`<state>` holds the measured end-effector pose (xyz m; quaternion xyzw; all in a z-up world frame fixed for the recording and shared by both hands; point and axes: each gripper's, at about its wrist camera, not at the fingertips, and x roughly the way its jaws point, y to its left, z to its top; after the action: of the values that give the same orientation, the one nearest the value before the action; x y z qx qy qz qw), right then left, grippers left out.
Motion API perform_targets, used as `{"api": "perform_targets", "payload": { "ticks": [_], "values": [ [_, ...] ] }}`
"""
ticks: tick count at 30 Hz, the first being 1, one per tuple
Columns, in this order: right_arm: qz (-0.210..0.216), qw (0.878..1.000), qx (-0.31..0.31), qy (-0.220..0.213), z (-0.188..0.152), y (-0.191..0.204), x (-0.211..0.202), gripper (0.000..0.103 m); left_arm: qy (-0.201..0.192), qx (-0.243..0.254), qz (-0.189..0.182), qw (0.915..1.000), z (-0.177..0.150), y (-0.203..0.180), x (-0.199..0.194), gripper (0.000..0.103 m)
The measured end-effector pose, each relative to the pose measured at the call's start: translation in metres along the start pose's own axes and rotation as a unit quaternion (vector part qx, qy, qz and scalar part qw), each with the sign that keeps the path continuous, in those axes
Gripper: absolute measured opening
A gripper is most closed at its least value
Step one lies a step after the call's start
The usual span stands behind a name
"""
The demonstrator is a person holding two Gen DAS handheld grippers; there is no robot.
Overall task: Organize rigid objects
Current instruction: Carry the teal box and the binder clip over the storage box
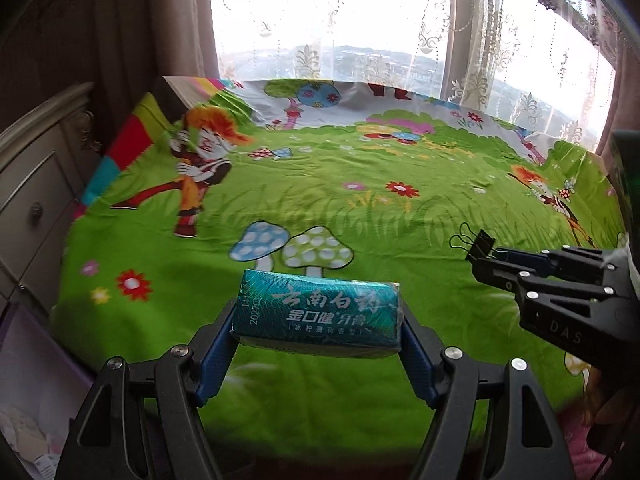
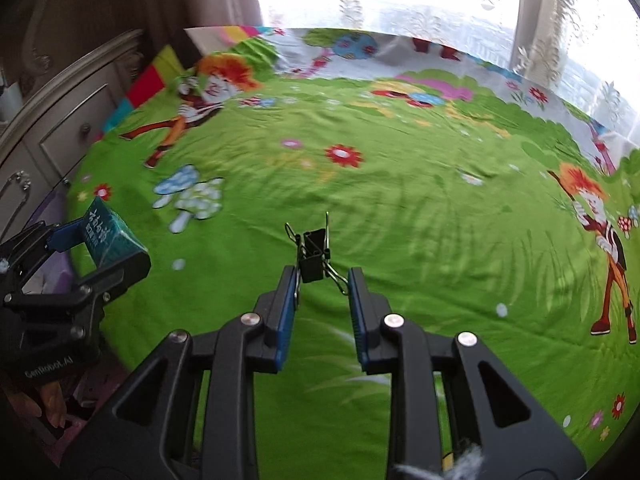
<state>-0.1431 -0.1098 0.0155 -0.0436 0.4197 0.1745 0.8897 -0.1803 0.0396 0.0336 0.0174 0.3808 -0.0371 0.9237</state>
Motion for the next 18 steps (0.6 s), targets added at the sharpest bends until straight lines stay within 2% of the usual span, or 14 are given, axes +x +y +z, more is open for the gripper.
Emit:
{"api": "perform_targets", "payload": {
  "ticks": [10,15,18],
  "values": [
    [0.041,0.997,-0.059,-0.019,0.005,0.051,-0.027,0.029,-0.041,-0.034,0.022,0.9983,-0.014,0.044,-0.059,0.074],
    [0.077,0.989,-0.118,-0.033,0.008,0.096,-0.045,0.029,-0.051,-0.070,0.046,0.9952,-0.027,0.078,-0.087,0.074],
    [0.103,0.980,-0.163,-0.040,0.007,0.128,-0.055,0.029,-0.054,-0.091,0.070,0.9918,-0.040,0.099,-0.104,0.074]
  ]
}}
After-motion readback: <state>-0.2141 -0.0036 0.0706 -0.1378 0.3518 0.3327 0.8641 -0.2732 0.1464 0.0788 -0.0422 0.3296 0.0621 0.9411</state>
